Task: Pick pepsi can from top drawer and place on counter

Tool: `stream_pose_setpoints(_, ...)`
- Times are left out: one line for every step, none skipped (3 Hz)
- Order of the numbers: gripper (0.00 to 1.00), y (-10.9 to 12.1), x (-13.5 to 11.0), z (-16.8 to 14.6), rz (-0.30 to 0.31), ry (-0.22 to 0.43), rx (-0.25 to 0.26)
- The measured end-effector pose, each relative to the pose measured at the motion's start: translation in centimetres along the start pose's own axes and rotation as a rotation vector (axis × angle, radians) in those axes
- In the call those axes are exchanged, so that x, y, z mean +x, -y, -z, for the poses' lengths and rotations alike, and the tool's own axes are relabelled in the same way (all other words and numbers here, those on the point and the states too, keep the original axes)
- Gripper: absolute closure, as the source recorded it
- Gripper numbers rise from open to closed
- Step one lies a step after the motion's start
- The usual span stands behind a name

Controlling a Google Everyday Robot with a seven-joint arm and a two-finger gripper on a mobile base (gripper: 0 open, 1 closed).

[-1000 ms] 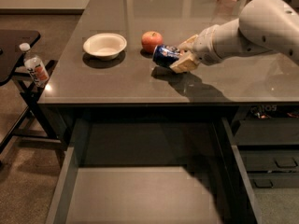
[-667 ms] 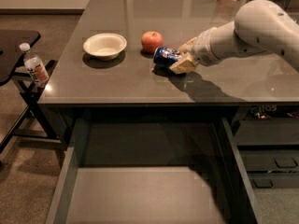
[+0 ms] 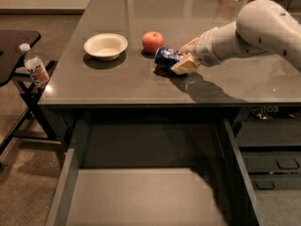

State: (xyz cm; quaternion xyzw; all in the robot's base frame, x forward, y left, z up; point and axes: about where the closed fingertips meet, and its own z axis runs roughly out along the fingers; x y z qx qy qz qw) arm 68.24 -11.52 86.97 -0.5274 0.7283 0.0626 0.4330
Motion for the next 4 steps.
stream_pose_setpoints(0.34,0.00,0.00,-0.01,0.000,0.000,0.000)
stream_pose_setpoints(0.11,0.00,0.00,-0.01,0.000,0.000,0.000)
stream_pose_setpoints(0.00,-0.01,-0.01,-0.01,0.000,0.000,0.000)
stream_pose_setpoints(0.00,-0.01,-0.01,-0.01,0.000,0.000,0.000)
